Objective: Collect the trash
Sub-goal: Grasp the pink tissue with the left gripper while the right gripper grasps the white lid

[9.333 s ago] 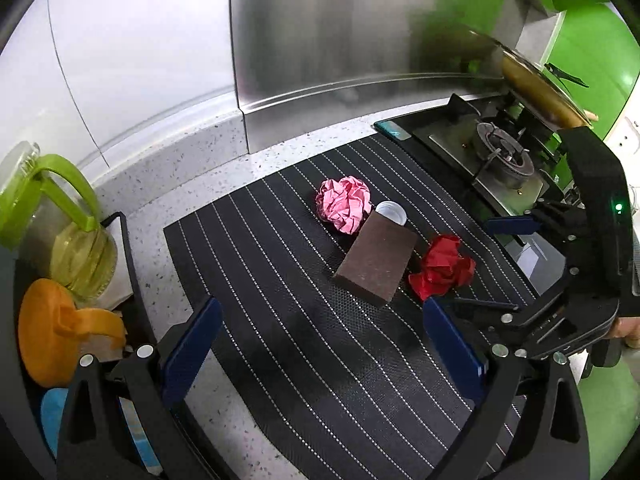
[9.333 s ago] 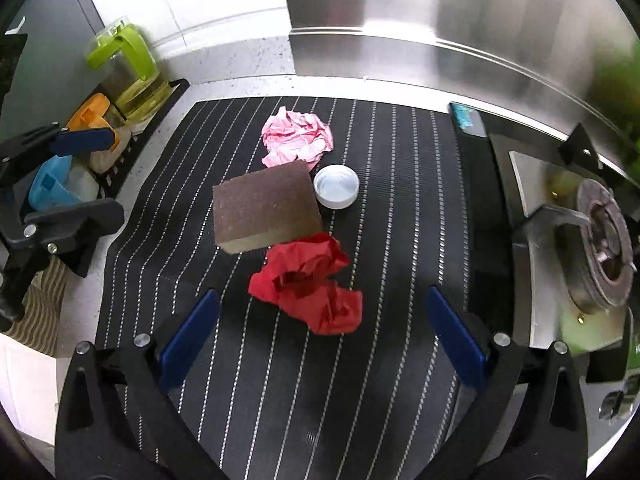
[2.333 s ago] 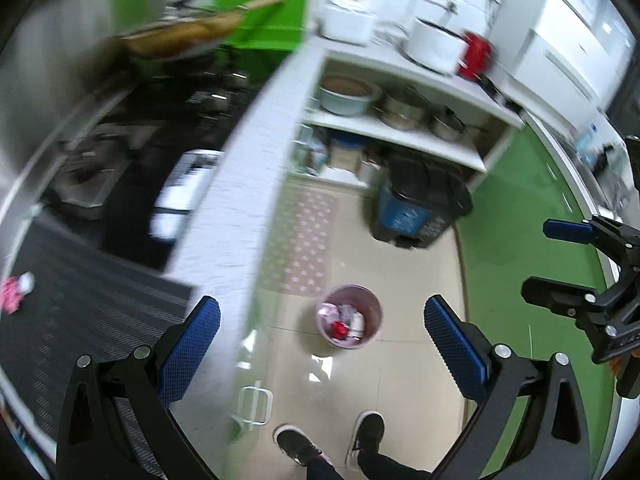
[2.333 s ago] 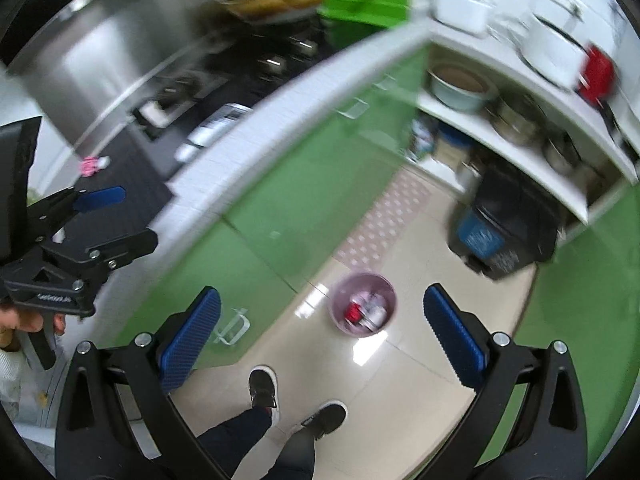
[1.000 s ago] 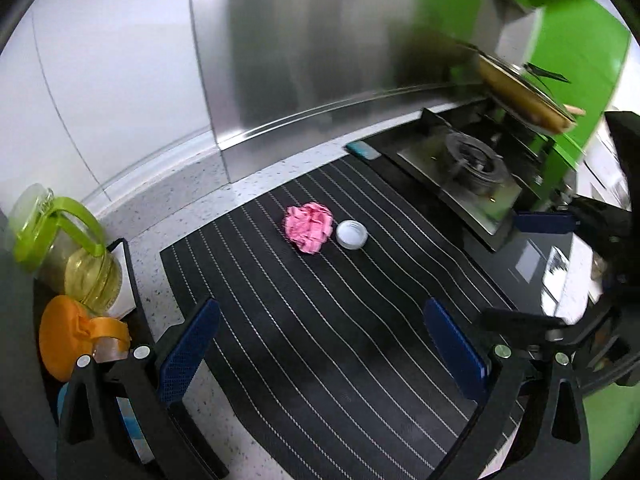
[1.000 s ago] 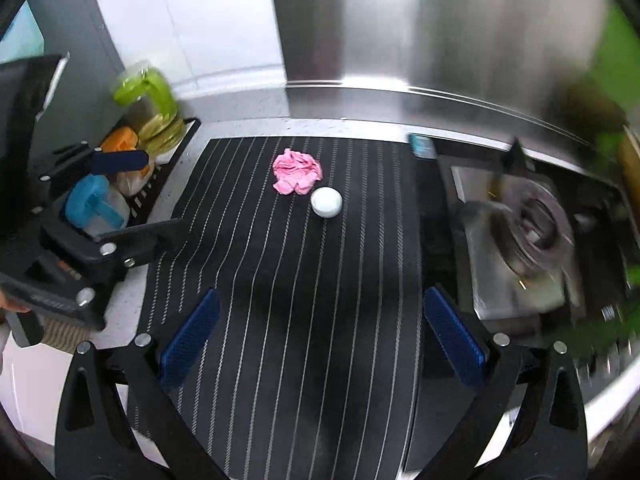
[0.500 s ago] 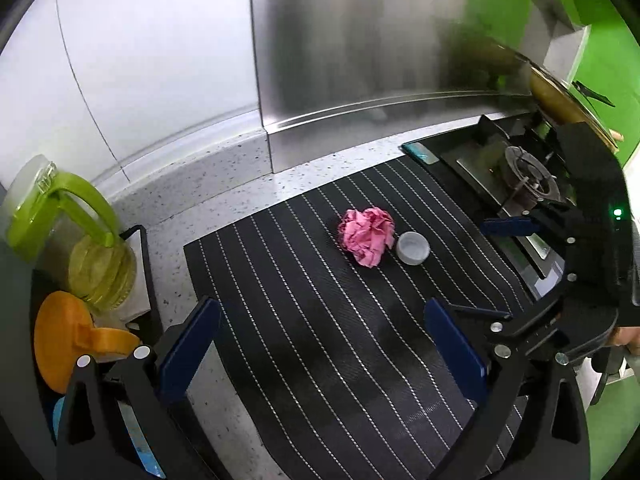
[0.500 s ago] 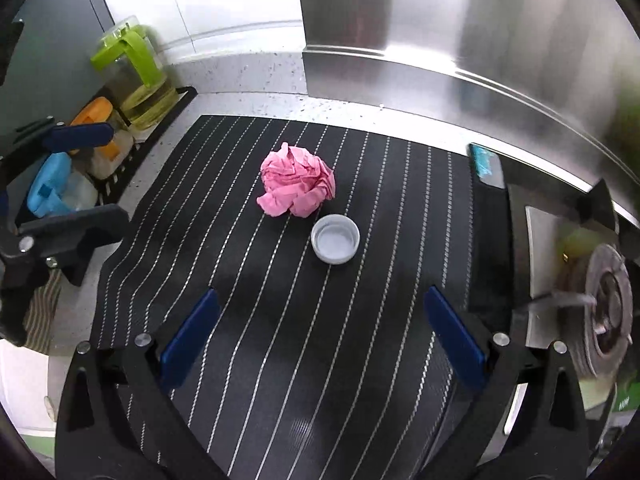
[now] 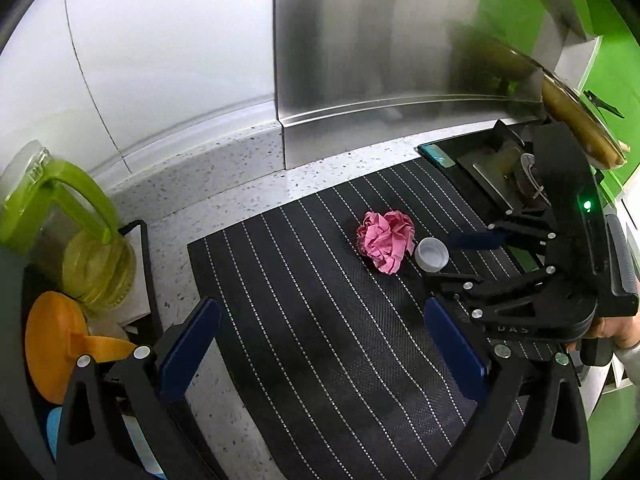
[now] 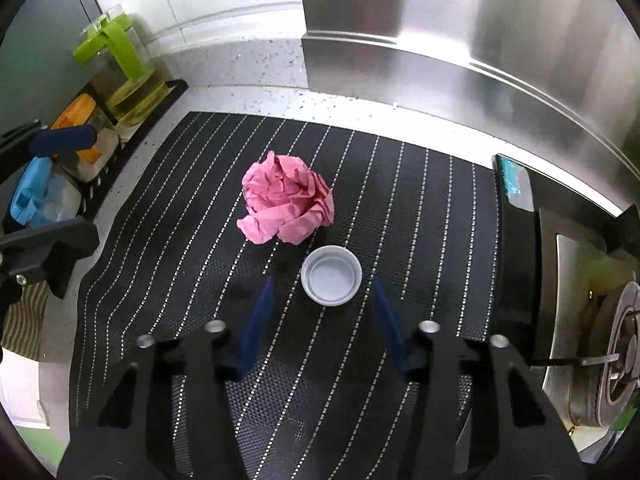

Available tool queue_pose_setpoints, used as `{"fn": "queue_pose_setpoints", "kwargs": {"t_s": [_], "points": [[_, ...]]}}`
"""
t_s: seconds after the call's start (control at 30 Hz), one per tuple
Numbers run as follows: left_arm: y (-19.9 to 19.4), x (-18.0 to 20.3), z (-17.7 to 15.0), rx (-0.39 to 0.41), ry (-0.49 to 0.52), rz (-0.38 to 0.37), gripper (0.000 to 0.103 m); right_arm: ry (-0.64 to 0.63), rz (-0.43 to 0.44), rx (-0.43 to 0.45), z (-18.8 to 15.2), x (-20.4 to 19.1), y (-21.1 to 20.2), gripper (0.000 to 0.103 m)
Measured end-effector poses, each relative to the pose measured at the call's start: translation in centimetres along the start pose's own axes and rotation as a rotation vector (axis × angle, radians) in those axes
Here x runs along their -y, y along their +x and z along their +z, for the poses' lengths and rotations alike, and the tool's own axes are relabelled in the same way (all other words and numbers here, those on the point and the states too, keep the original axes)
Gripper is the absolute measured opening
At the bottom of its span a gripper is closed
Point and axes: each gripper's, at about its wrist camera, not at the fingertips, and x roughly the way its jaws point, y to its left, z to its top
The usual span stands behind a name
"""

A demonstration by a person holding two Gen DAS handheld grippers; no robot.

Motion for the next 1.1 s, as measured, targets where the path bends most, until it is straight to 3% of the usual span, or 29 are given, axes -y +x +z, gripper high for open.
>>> {"fn": "queue_pose_setpoints", "kwargs": {"t_s": [0.1, 0.6, 1.1], "points": [[0.2, 0.1, 0.1, 0.001, 0.005, -0.001, 0.098, -0.001, 0.001, -0.008, 0.0, 0.0, 0.4, 0.031], [2.0, 1.8, 1.5, -0.003, 0.018, -0.039, 0.098, 0.081, -0.012, 0.027, -1.4, 2.2, -3.1, 0.031], [7.4, 4.7, 3.4, -0.021, 0.097, -0.051, 0.098, 0.152, -0.034, 0.061, -3.5, 4.1, -6.0, 0.031]]}}
